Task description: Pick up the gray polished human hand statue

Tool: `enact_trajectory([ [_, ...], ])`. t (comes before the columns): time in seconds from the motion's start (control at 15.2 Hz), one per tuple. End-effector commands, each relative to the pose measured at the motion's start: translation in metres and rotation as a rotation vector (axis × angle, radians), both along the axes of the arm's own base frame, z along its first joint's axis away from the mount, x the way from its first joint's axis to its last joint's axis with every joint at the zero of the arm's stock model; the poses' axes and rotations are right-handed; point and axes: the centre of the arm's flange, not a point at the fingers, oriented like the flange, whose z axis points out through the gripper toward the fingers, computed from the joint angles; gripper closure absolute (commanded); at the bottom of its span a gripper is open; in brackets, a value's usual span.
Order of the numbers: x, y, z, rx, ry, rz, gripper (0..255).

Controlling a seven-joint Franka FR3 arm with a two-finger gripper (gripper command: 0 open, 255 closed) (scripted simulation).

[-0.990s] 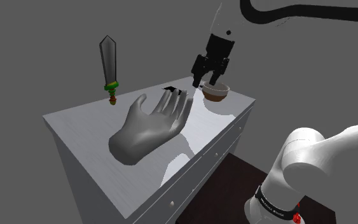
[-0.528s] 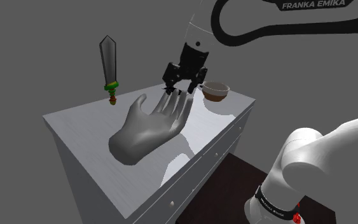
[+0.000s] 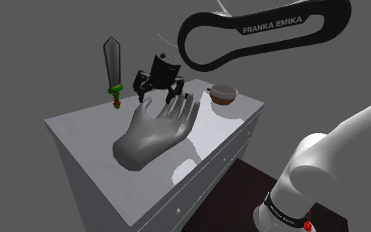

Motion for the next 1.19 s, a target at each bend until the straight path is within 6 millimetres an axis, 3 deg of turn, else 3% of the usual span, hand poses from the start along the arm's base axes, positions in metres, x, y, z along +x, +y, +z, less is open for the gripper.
enact_trajectory([
  [0.0, 0.017, 0.018, -0.006, 0.008, -0.024, -0.043, 0],
  [0.13, 0.031, 0.031, -0.01, 0.011, -0.041, -0.073, 0],
  [0.73, 0.03, 0.031, -0.05, 0.011, -0.041, -0.073, 0],
  [0.79, 0.031, 0.031, -0.05, 0.011, -0.041, -0.073, 255],
  [1.12, 0.031, 0.031, -0.049, 0.011, -0.041, -0.073, 255],
])
